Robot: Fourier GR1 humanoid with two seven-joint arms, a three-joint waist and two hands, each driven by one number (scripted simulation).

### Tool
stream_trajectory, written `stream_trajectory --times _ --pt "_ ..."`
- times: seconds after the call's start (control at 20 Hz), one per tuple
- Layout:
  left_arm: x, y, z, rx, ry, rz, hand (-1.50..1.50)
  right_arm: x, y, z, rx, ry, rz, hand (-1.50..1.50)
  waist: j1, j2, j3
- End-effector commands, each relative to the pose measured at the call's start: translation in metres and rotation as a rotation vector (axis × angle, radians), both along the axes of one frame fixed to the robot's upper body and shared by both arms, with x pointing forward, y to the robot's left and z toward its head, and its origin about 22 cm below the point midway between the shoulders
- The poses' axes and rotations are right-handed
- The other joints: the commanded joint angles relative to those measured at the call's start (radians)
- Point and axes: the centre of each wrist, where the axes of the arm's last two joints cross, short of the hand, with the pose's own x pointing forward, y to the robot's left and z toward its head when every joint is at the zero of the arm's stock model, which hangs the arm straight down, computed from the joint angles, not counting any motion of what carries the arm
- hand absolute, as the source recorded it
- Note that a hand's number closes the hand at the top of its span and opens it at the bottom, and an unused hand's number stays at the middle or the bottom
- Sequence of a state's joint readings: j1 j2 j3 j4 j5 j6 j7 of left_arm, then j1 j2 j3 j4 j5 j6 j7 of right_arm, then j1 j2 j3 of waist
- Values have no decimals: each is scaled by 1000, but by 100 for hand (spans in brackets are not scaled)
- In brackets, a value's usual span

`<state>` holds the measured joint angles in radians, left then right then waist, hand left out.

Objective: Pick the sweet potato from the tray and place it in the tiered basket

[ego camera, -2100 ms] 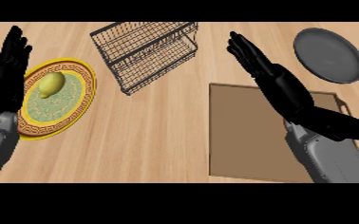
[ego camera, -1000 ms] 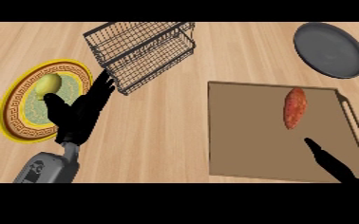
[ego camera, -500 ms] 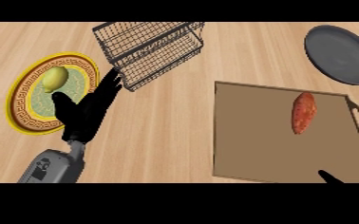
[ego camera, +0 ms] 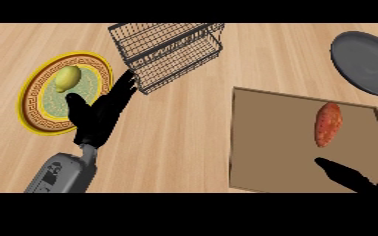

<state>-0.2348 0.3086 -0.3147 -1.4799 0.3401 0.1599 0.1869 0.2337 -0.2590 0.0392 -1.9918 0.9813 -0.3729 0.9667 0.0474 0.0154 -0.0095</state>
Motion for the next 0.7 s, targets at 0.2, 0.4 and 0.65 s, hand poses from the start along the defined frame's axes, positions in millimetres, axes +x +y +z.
stream_trajectory --times 0.2,0.4,0.65 --pt "-3 3 -8 13 8 9 0 60 64 33 -21 240 -118 -150 -9 -11 6" --pt "2 9 -18 -22 26 30 0 84 80 23 19 268 -88 -150 -36 -11 8" --pt "0 10 -6 -19 10 29 0 97 87 10 35 295 -109 -150 -41 -14 9"
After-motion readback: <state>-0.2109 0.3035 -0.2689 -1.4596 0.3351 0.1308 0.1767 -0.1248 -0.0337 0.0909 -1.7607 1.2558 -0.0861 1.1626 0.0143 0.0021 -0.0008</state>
